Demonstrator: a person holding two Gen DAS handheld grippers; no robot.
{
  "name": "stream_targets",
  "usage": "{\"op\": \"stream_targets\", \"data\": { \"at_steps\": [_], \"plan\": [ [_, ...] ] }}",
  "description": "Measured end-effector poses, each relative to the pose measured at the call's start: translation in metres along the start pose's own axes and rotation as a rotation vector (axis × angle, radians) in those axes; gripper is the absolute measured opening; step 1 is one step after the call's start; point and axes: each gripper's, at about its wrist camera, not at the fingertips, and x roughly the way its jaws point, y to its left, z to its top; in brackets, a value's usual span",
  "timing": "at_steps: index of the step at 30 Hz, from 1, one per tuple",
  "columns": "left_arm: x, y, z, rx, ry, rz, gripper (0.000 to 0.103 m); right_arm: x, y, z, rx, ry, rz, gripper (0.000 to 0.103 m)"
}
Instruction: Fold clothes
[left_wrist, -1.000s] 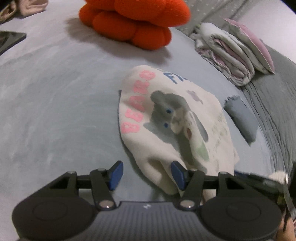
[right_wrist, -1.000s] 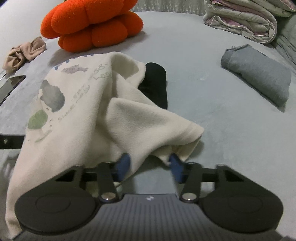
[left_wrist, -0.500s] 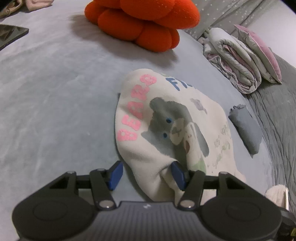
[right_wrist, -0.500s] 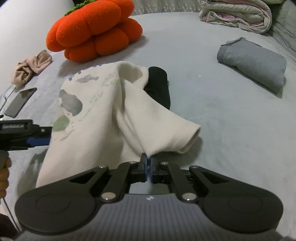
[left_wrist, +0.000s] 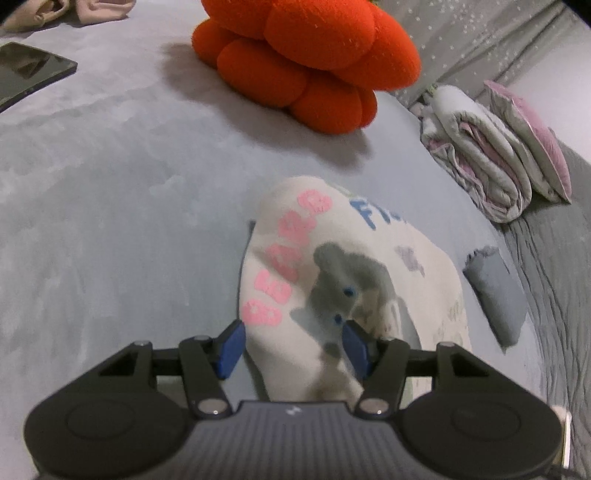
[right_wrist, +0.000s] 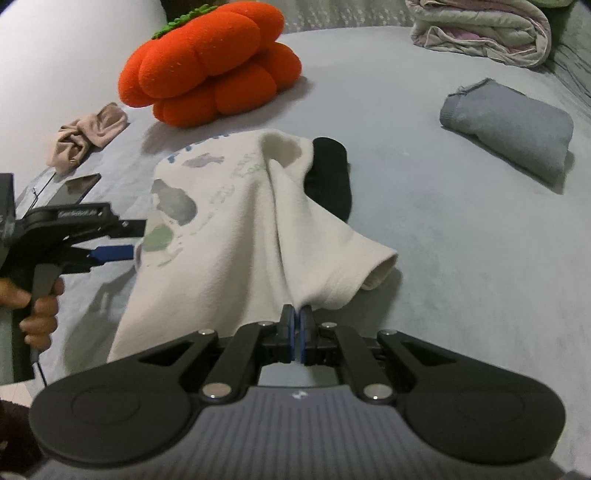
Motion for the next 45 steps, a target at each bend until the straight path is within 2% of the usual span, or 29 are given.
{"op": "stream_targets", "data": {
  "at_steps": [4,6,7,8,9,11,12,17,22,25,26,28,29,31,33,34,40,45],
  "plan": [
    [-0.004,-0.008,0.008,0.027,-0.061,0.014,0.063,-0.002,-0.002,-0.002,0.004,0.010,0.009,0.001],
    [-0.004,-0.013,0.012,0.041,-0.079,0.012,0.069,-0.002,-0.004,-0.001,0.012,0.005,0.000,0.017],
    [-0.004,-0.016,0.013,0.043,-0.086,0.010,0.070,-0.002,-0.005,0.000,0.016,0.001,-0.005,0.017],
    [-0.003,-0.017,0.015,0.042,-0.090,0.009,0.070,-0.001,-0.006,0.001,0.014,-0.002,-0.014,0.023],
    [-0.002,-0.019,0.016,0.041,-0.092,0.008,0.071,-0.001,-0.008,0.002,0.015,-0.010,-0.022,0.043],
    [0.001,-0.023,0.018,0.042,-0.101,0.003,0.073,0.003,-0.011,0.005,0.017,-0.028,-0.035,0.073],
    [0.003,-0.025,0.019,0.045,-0.107,0.001,0.074,0.007,-0.012,0.007,0.017,-0.037,-0.041,0.075],
    [0.014,-0.033,0.022,0.038,-0.139,0.009,0.074,0.026,-0.021,0.018,0.015,-0.079,-0.074,0.075],
    [0.028,-0.037,0.019,0.017,-0.119,-0.012,0.072,0.046,-0.031,0.028,0.021,-0.111,-0.101,0.075],
    [0.032,-0.040,0.015,0.038,-0.131,-0.006,0.061,0.061,-0.039,0.024,0.050,-0.093,-0.098,0.075],
    [0.031,-0.040,0.014,0.044,-0.138,-0.007,0.053,0.065,-0.041,0.022,0.062,-0.085,-0.099,0.075],
    [0.030,-0.041,0.011,0.054,-0.151,-0.011,0.046,0.069,-0.042,0.019,0.068,-0.090,-0.100,0.075],
    [0.029,-0.042,0.010,0.063,-0.158,-0.014,0.038,0.068,-0.041,0.018,0.061,-0.098,-0.103,0.075],
    [0.026,-0.047,0.008,0.093,-0.173,-0.027,0.030,0.065,-0.036,0.017,0.055,-0.109,-0.107,0.066],
    [0.022,-0.052,0.006,0.128,-0.185,-0.047,0.021,0.061,-0.036,0.018,0.069,-0.102,-0.078,0.033],
    [0.019,-0.055,0.005,0.143,-0.191,-0.069,0.020,0.059,-0.035,0.018,0.078,-0.097,-0.062,0.028],
    [0.000,-0.067,-0.001,0.244,-0.200,-0.192,0.018,0.038,-0.030,0.020,0.112,-0.079,-0.007,0.023],
    [-0.018,-0.075,-0.011,0.337,-0.196,-0.311,0.017,0.007,-0.016,0.017,0.079,-0.090,0.052,0.022]
  ]
}}
